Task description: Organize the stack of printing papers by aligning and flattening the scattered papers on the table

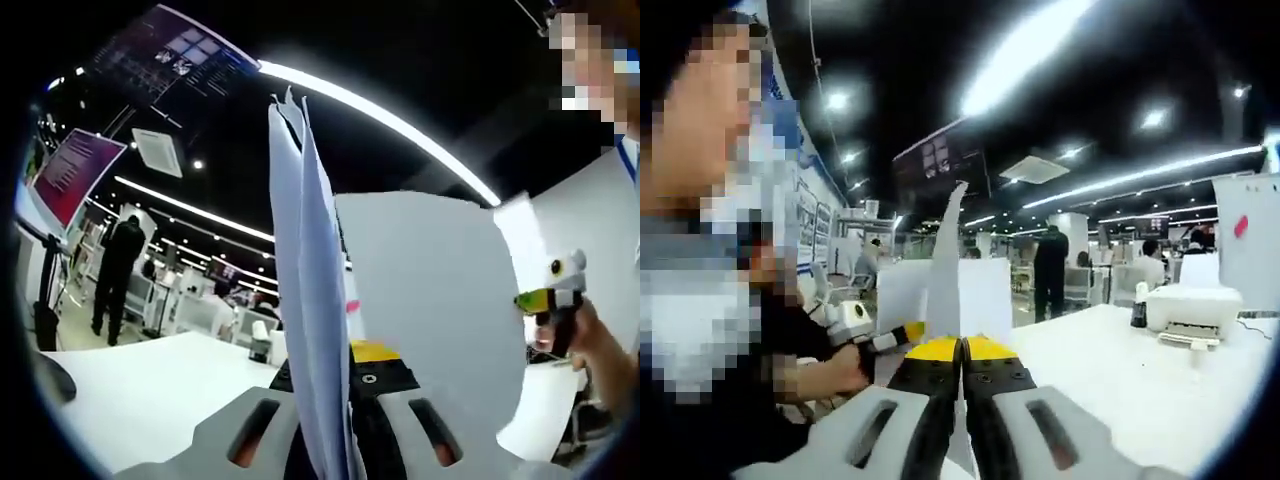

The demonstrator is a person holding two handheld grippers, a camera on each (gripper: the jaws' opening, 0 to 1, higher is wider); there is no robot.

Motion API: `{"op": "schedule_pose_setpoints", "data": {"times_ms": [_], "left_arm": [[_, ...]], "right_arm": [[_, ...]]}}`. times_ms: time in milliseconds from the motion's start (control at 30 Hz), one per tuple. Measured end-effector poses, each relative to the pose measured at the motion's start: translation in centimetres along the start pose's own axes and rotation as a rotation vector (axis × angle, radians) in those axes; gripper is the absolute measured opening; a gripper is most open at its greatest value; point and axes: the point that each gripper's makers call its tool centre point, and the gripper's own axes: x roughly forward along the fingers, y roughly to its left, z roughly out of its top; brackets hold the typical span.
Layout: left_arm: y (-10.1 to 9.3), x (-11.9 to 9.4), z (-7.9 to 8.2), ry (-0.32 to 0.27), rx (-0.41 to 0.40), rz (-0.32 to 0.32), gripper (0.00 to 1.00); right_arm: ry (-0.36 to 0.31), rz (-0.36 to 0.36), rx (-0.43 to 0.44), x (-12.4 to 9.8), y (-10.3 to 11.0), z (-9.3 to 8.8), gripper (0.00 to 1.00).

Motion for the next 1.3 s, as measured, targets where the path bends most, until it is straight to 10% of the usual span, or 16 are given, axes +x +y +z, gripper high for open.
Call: {"op": "schedule_pose_setpoints", "data": {"times_ms": [667,1300], "left_arm": [[-0.8,0.1,0.0,-0.003,0.0,-0.04,0.06],[-1.1,0.3,-0.2,0.007,0.028,-0.059,0.07]], "right_arm": [[-0.011,-0.191,0.174,3.5,-11.8,-3.3,0.0],[-0.05,-0.148,0.396,4.4,-13.9,-4.9,0.0]]}}
